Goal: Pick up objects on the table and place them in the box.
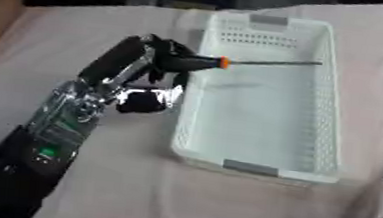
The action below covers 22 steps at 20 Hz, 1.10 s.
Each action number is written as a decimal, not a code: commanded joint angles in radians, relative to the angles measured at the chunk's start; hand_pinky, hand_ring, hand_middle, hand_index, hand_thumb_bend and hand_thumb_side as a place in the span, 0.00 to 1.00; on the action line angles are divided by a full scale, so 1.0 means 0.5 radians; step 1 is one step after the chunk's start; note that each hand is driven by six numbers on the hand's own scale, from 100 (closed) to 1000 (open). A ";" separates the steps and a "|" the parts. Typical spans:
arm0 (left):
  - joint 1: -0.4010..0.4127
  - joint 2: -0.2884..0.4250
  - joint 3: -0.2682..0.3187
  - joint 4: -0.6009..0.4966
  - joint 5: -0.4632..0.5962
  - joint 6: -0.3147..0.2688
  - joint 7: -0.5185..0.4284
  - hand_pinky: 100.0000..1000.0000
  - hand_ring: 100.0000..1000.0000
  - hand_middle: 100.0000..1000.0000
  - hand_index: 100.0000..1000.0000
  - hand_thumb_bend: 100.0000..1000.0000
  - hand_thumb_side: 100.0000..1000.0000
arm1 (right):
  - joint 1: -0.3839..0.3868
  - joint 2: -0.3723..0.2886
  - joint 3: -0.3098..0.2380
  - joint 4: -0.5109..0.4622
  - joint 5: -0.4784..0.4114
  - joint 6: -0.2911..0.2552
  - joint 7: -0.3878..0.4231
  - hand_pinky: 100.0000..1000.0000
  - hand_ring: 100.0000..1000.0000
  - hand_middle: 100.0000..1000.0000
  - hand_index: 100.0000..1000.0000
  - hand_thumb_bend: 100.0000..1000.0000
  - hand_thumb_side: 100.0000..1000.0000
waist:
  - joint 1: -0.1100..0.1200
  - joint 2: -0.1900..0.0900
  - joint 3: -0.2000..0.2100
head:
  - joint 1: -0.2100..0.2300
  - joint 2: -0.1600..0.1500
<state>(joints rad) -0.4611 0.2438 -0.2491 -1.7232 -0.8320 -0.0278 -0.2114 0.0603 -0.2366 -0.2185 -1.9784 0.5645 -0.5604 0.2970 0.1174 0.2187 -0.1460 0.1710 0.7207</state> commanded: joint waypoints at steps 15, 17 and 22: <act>-0.137 -0.088 -0.232 0.123 -0.049 -0.400 -0.126 0.79 0.71 0.75 0.85 0.05 1.00 | 0.000 -0.011 0.007 -0.043 -0.006 -0.006 0.021 0.37 0.49 0.54 0.78 0.00 0.76 | -0.011 -0.031 -0.010 | 0.042 0.001; -0.135 -0.087 -0.232 0.112 -0.052 -0.407 -0.144 0.80 0.72 0.76 0.85 0.05 1.00 | 0.001 -0.011 0.008 -0.043 -0.004 -0.007 0.021 0.37 0.49 0.54 0.78 0.00 0.76 | -0.011 -0.032 -0.008 | 0.041 -0.001; -0.135 -0.083 -0.224 0.073 -0.057 -0.414 -0.191 0.82 0.75 0.77 0.83 0.00 1.00 | 0.002 -0.011 0.007 -0.043 0.000 -0.007 0.019 0.37 0.49 0.54 0.78 0.00 0.76 | -0.012 -0.030 -0.006 | 0.045 0.003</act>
<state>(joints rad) -0.5185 0.1971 -0.3655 -1.6594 -0.8606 -0.2318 -0.3001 0.0602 -0.2365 -0.2127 -1.9784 0.5645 -0.5624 0.3078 0.1175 0.2186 -0.1506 0.1856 0.7209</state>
